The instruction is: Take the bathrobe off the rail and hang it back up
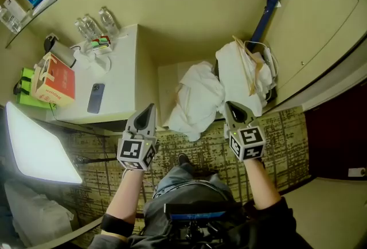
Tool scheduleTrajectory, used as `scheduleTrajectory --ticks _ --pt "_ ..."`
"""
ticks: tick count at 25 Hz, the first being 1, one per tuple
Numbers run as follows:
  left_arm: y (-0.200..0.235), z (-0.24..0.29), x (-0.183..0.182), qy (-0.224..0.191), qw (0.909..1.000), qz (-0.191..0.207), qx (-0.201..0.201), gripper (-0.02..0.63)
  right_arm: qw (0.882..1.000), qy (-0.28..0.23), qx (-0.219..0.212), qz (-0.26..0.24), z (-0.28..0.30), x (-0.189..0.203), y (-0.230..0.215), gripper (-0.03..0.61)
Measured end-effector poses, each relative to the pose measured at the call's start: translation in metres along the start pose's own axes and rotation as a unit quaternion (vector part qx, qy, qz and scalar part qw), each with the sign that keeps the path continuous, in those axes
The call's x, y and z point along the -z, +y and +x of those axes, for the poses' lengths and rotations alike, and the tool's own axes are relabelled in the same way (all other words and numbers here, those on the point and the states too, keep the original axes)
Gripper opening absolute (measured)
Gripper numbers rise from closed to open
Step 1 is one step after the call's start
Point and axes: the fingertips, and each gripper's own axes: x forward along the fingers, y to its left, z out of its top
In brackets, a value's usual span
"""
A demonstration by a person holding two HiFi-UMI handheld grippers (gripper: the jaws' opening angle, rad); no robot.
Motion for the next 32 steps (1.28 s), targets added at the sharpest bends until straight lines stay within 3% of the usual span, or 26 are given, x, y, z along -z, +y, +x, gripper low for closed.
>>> scheduleTrajectory --ticks 8,15,20,27,32 --pt "0.025 0.046 0.005 -0.006 0.9989 0.018 0.044 0.002 0.999 0.003 0.005 0.043 0.061 0.01 0.008 0.021" --pt "0.045 0.076 0.017 0.009 0.9991 0.01 0.041 0.002 0.998 0.024 -0.009 0.052 0.112 0.015 0.008 0.023" --pt "0.054 0.103 0.026 0.02 0.9997 -0.005 0.01 0.002 0.996 0.048 -0.032 0.062 0.159 0.026 -0.015 0.023" --pt "0.044 0.142 0.039 0.029 0.9979 -0.022 -0.054 0.002 0.988 0.085 -0.102 0.079 0.225 0.056 -0.038 0.025" --pt "0.04 0.165 0.064 0.045 0.9952 -0.022 -0.085 0.002 0.977 0.119 -0.154 0.09 0.263 0.097 -0.03 0.042"
